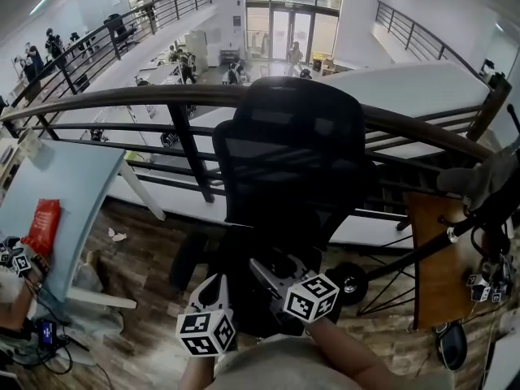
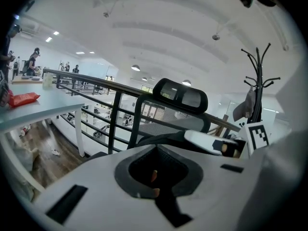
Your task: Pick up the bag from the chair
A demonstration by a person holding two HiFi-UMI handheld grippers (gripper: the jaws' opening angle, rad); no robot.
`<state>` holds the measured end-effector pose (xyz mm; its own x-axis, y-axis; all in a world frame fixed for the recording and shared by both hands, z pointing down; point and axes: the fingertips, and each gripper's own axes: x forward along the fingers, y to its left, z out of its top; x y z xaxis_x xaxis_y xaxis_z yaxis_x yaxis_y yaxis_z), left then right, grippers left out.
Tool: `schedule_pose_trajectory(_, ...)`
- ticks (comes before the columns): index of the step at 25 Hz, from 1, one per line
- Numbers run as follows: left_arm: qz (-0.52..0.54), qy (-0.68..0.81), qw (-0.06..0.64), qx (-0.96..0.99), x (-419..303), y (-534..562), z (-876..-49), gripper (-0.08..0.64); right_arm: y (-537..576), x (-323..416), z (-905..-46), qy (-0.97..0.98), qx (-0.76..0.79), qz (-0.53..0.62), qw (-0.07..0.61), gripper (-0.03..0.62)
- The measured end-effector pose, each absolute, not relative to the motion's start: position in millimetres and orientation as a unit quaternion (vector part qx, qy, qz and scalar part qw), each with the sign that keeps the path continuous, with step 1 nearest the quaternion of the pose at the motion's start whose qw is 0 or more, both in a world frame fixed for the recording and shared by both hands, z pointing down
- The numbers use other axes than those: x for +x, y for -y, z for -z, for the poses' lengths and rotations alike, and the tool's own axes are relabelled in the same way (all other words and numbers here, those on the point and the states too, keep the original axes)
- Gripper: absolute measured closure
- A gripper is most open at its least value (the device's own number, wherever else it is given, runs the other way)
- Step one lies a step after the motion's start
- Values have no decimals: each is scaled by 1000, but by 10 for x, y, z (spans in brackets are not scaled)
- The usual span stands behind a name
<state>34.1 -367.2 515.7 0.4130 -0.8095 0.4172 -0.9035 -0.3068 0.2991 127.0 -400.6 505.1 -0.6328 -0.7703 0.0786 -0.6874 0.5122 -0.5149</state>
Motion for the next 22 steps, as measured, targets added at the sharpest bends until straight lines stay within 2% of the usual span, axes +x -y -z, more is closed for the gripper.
schedule_pose_trajectory(10,-96,552,244,792,197,3796,-5147,557,4225,1179,-4878,-873,-417,232,106,397)
schedule_pose_trajectory(22,-89,579,237,775,-42,3783,-5086,557,4487,1059,-4715,-869,-429,207,133,510)
